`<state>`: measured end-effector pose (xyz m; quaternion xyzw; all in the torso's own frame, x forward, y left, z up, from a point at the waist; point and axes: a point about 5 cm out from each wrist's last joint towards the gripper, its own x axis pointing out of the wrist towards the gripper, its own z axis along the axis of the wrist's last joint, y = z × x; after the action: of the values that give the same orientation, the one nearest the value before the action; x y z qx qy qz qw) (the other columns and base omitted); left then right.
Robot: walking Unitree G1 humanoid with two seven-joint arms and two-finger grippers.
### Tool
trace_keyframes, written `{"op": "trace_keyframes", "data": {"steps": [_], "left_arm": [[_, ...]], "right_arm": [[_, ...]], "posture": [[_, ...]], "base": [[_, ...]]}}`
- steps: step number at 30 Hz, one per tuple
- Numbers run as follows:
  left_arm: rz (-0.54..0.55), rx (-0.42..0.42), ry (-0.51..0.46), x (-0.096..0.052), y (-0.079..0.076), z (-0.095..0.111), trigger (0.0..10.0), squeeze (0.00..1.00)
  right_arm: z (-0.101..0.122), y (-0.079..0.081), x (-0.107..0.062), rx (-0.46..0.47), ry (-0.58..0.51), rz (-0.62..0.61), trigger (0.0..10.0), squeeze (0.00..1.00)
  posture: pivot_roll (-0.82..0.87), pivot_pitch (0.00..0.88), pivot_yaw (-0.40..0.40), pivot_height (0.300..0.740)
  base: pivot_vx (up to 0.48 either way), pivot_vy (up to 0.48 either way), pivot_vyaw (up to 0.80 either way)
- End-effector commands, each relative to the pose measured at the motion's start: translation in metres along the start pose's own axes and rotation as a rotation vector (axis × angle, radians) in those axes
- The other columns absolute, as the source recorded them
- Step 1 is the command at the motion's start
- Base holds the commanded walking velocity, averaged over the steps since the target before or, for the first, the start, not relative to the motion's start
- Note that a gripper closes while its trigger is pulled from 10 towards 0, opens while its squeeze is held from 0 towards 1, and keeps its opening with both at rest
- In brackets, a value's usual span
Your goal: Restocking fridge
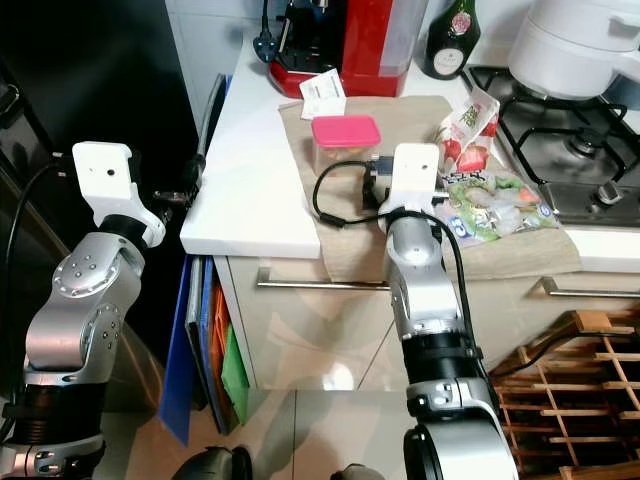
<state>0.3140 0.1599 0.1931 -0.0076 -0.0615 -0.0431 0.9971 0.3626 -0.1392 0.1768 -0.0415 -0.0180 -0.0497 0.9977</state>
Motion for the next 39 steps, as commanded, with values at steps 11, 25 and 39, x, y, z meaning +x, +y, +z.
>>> {"op": "trace_keyframes", "data": {"steps": [11, 25, 39], "left_arm": [[-0.011, -0.011, -0.002, -0.001, -0.002, 0.003, 10.0, 0.0], [-0.004, -0.004, -0.001, -0.004, 0.001, 0.004, 10.0, 0.0], [-0.045, -0.007, 0.0, -0.001, -0.007, 0.006, 10.0, 0.0]], "right_arm": [[0.021, -0.007, 0.024, -0.131, -0.111, -0.044, 10.0, 0.0], [0.029, -0.023, 0.046, -0.309, -0.147, -0.084, 10.0, 0.0], [0.026, -0.033, 0.05, -0.342, -0.137, -0.094, 10.0, 0.0]], "posture": [[0.05, 0.103, -0.022, 0.74], [0.08, 0.104, -0.031, 0.74], [0.09, 0.085, -0.023, 0.74]], "base": [[0.0, 0.0, 0.0], [0.0, 0.0, 0.0], [0.0, 0.0, 0.0]]}}
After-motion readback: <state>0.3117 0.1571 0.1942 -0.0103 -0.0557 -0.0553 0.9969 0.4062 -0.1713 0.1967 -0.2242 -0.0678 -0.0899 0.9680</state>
